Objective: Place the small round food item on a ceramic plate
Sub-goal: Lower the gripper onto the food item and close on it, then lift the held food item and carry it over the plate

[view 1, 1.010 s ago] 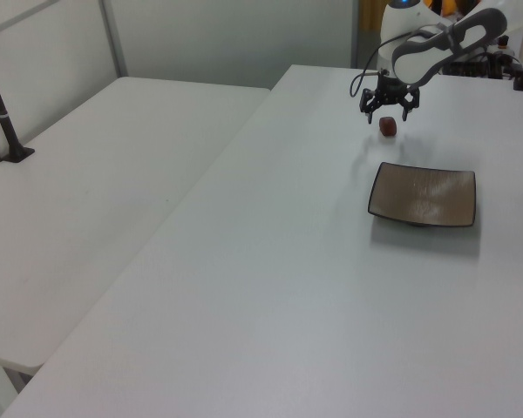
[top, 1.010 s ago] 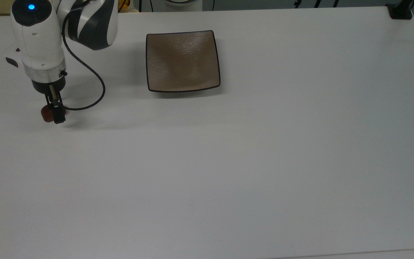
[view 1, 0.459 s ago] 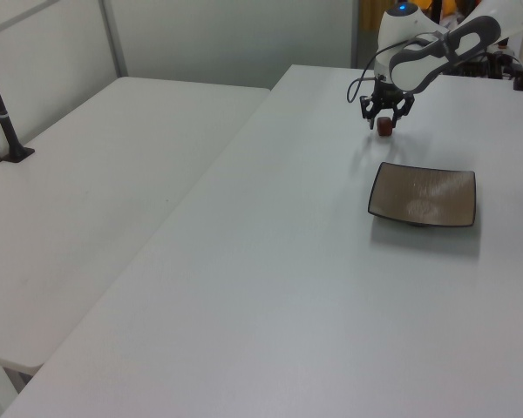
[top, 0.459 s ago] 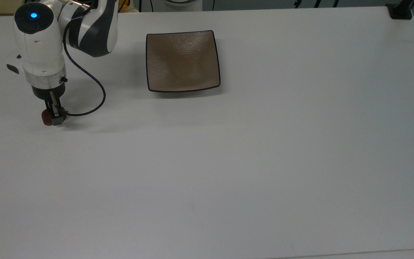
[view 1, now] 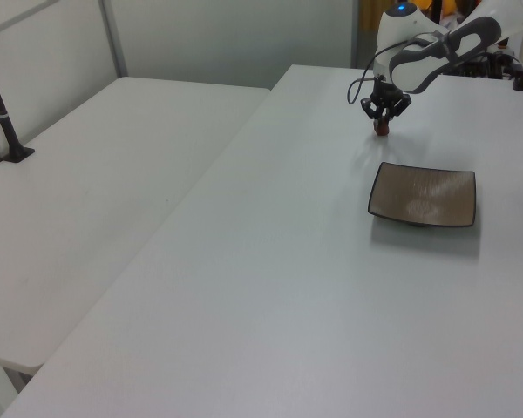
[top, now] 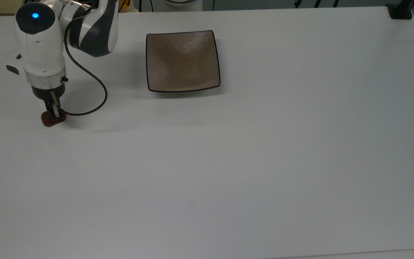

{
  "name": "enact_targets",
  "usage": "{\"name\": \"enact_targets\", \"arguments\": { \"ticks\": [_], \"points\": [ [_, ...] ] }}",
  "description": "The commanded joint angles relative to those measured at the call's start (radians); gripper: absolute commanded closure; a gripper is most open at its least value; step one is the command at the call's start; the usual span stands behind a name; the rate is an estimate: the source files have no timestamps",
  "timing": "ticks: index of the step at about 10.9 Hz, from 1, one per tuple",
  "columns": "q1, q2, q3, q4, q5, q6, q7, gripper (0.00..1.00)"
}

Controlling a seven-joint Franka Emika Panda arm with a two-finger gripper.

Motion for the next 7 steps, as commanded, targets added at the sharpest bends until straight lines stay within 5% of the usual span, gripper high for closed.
{"name": "enact_targets", "arguments": {
  "ticks": [1, 4, 7],
  "points": [
    [-0.003, -0.104, 0.035, -0.055, -0.011, -0.136, -0.16, 0.9],
    [0.019, -0.249, 0.049, -0.159, 0.003, -0.333, -0.484, 0.9],
    [0.111, -0.41, 0.063, -0.254, 0.04, -0.422, -0.58, 0.9]
  ]
}}
